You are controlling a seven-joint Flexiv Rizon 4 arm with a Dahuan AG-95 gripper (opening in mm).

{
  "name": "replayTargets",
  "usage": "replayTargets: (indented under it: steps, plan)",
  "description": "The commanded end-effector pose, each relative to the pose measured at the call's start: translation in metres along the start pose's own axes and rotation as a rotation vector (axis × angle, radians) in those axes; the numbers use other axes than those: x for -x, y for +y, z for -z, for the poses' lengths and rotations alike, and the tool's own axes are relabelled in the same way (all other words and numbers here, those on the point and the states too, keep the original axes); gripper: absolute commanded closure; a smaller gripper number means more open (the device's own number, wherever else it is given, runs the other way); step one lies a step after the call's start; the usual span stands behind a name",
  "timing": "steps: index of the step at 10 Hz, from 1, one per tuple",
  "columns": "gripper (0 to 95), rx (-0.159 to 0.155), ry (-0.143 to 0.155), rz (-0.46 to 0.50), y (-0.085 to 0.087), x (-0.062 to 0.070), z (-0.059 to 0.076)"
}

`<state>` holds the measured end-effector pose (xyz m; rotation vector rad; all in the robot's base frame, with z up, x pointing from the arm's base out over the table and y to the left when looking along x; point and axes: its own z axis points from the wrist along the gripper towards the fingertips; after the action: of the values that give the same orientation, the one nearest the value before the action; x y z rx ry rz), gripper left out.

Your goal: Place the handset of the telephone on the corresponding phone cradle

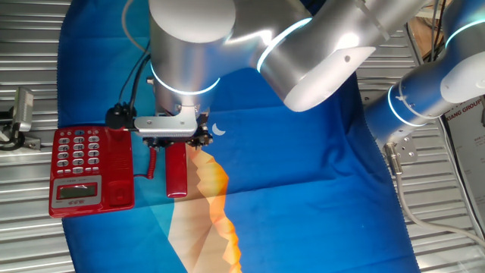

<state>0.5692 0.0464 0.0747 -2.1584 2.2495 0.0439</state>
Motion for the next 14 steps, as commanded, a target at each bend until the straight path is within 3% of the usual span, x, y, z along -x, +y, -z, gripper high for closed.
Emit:
replayTargets:
  steps: [1,14]
  plan:
    - [19.0,0.019,0.015,0.000,0.0003,-0.0003,0.0000]
    - [19.0,0.022,-0.002,-0.048,0.0003,-0.0003,0.0000]
